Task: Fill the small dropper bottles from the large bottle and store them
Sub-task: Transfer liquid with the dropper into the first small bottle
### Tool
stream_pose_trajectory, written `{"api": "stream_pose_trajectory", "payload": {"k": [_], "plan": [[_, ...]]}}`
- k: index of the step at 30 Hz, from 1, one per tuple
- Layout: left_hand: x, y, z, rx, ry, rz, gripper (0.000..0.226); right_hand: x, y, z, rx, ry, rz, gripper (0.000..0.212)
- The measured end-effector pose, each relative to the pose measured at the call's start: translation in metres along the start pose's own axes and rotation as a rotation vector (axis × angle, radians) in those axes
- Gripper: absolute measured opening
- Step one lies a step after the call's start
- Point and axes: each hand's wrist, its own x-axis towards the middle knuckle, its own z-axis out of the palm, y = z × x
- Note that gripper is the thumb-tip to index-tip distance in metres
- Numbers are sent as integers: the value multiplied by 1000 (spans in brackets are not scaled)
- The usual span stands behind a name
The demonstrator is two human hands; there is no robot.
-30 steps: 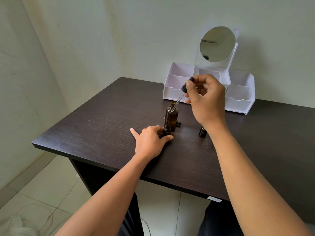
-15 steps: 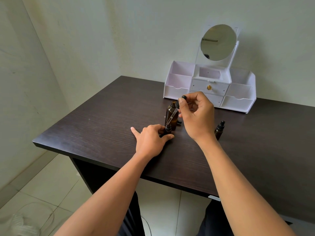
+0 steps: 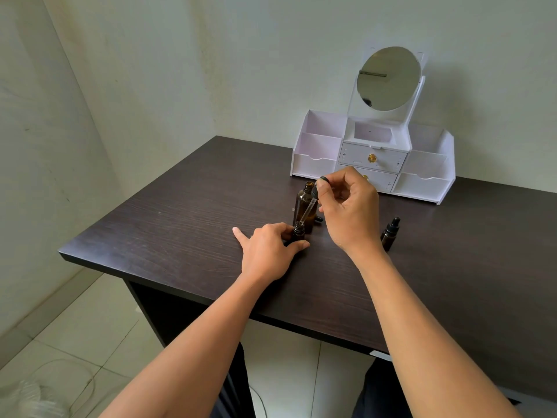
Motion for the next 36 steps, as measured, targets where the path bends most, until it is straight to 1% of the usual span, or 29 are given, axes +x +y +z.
{"api": "stream_pose_trajectory", "payload": {"k": [4,8,11,14,15,18,19,21,23,27,28,32,36], "plan": [[0,0,0,0,-4,0,40,1,2,0,44,-8,38,5],[0,0,-1,-6,3,4,39,0,4,1,46,-13,70,13],[0,0,0,-11,4,4,38,0,7,0,27,-28,66,7],[0,-1,0,-10,11,6,38,1,8,-1,29,-41,76,7],[0,-1,0,-11,10,5,38,1,8,0,48,-46,85,9],[1,-1,1,-6,3,5,39,0,6,0,63,-48,95,26],[1,-1,1,-4,2,4,39,0,6,1,56,-50,89,25],[1,-1,0,-5,2,3,39,0,8,1,42,-54,76,16],[1,-1,1,-7,1,5,38,1,9,1,35,-59,71,10],[1,-1,0,-3,2,6,38,0,7,2,43,-71,77,21],[0,-1,0,-1,2,5,39,0,7,2,43,-70,75,21],[1,-2,2,10,9,9,39,1,7,3,21,-76,70,11],[2,-3,3,7,-4,6,40,1,4,3,29,-84,66,18]]}}
